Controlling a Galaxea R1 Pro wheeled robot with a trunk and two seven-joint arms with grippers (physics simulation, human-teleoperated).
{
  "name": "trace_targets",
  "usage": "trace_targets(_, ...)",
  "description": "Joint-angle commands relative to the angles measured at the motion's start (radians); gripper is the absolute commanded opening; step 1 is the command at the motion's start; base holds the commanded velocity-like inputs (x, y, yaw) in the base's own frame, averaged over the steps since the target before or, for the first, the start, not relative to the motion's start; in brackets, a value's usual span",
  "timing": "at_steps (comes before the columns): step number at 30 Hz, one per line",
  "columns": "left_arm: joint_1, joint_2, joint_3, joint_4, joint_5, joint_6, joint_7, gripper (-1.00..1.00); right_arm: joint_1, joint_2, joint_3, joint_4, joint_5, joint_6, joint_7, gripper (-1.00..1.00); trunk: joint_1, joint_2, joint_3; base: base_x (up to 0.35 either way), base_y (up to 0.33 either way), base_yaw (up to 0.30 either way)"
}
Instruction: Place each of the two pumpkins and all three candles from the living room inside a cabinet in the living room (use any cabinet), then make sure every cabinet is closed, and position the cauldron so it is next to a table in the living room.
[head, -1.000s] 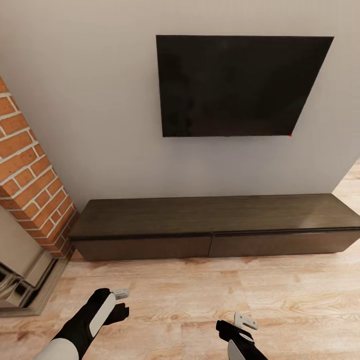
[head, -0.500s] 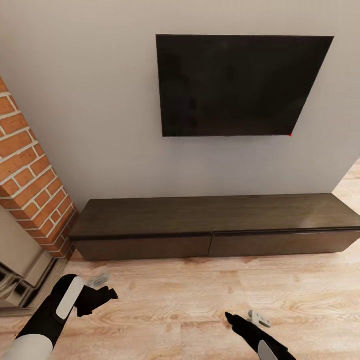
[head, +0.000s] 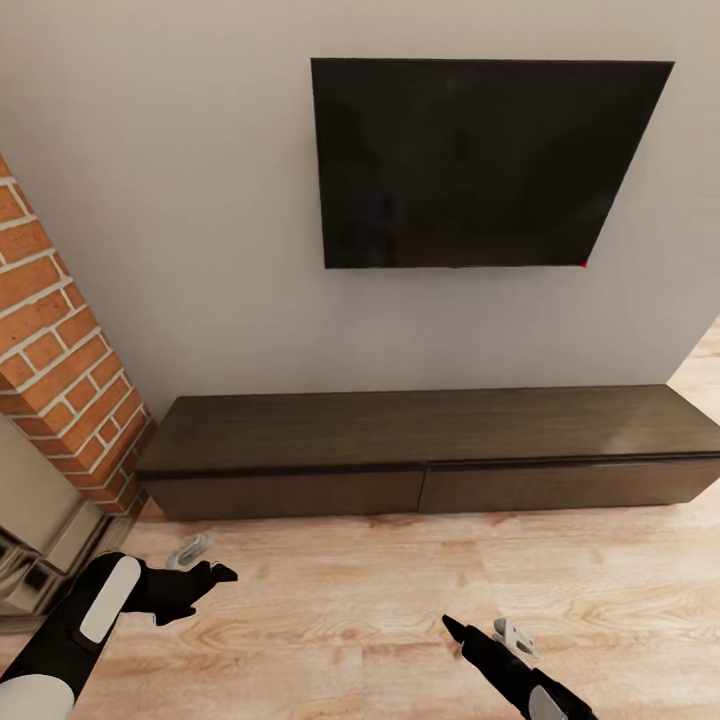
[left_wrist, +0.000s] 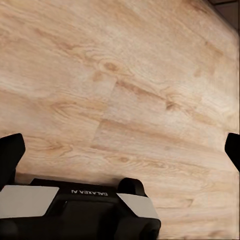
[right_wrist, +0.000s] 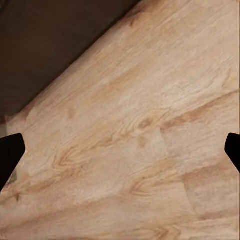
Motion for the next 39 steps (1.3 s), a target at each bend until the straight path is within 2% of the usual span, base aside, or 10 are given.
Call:
trace_targets(1, 0.006, -0.006, 0.005, 0.000, 0.006, 0.000, -0.006, 1.00, -0.006, 0.006, -0.006, -0.006, -0.006, 0.006, 0.006, 1.00, 0.000, 0.000, 0.000, 0.114, 0.000, 0.000)
trace_targets(4, 0.010, -0.023, 0.016, -0.004, 0.007, 0.000, 0.000, 1.00, -0.023, 0.023, -0.021, -0.023, -0.014, 0.000, 0.023, 1.00, 0.000, 0.000, 0.000, 0.137, 0.000, 0.000)
trace_targets(8, 0.011, -0.044, 0.024, -0.006, 0.031, -0.001, 0.022, 1.00, -0.046, 0.045, -0.043, -0.046, -0.034, -0.023, 0.045, 1.00, 0.000, 0.000, 0.000, 0.228, 0.000, 0.000)
trace_targets(18, 0.011, -0.042, 0.025, -0.007, 0.087, -0.001, 0.026, 1.00, -0.064, 0.102, -0.043, -0.102, -0.039, -0.031, 0.101, 1.00, 0.000, 0.000, 0.000, 0.183, 0.000, 0.000)
trace_targets(29, 0.011, -0.042, 0.025, -0.007, 0.089, -0.001, 0.026, 1.00, -0.065, 0.164, -0.048, -0.164, -0.046, -0.034, 0.163, 1.00, 0.000, 0.000, 0.000, 0.132, 0.000, 0.000)
trace_targets(30, 0.011, -0.041, 0.025, -0.007, 0.089, -0.001, 0.026, 1.00, -0.065, 0.170, -0.048, -0.170, -0.050, -0.034, 0.169, 1.00, 0.000, 0.000, 0.000, 0.093, 0.000, 0.000)
trace_targets(31, 0.011, -0.041, 0.025, -0.007, 0.089, -0.001, 0.026, 1.00, -0.065, 0.211, -0.048, -0.197, -0.058, -0.034, 0.176, 1.00, 0.000, 0.000, 0.000, 0.163, 0.016, 0.000)
trace_targets(35, 0.011, -0.041, 0.025, -0.007, 0.089, -0.001, 0.025, 1.00, -0.065, 0.211, -0.048, -0.197, -0.119, -0.034, 0.120, 1.00, 0.000, 0.000, 0.000, 0.262, 0.067, 0.000)
trace_targets(39, 0.011, -0.040, 0.026, -0.007, 0.089, 0.000, 0.023, 1.00, -0.065, 0.212, -0.048, -0.191, -0.167, -0.032, 0.104, 1.00, 0.000, 0.000, 0.000, 0.207, 0.092, 0.000)
